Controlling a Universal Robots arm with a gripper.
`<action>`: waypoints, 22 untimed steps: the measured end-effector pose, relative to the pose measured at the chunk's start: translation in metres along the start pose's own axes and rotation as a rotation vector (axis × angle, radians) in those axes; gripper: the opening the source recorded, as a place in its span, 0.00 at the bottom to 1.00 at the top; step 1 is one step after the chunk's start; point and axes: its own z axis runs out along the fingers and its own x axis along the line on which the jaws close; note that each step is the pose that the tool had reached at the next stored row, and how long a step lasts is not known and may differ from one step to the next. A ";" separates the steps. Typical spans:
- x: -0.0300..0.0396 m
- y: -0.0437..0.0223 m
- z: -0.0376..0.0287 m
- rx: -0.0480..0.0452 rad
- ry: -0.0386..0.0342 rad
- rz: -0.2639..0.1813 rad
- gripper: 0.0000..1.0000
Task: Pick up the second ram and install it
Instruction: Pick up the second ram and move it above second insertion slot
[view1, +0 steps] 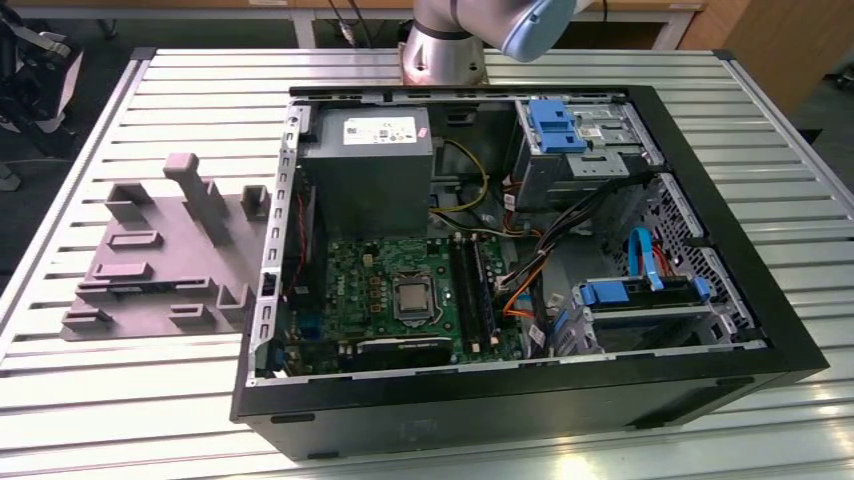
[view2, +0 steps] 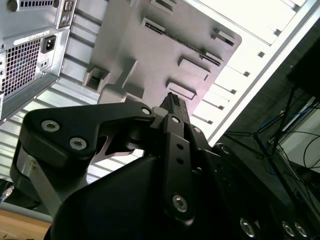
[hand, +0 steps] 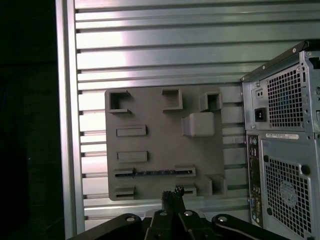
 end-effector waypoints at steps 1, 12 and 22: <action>0.0000 -0.0001 0.0000 0.0000 0.0000 0.000 0.11; 0.0000 -0.0001 0.0000 -0.0001 0.0001 -0.004 0.11; 0.0012 -0.0005 0.0001 -0.0018 0.0035 -0.083 0.11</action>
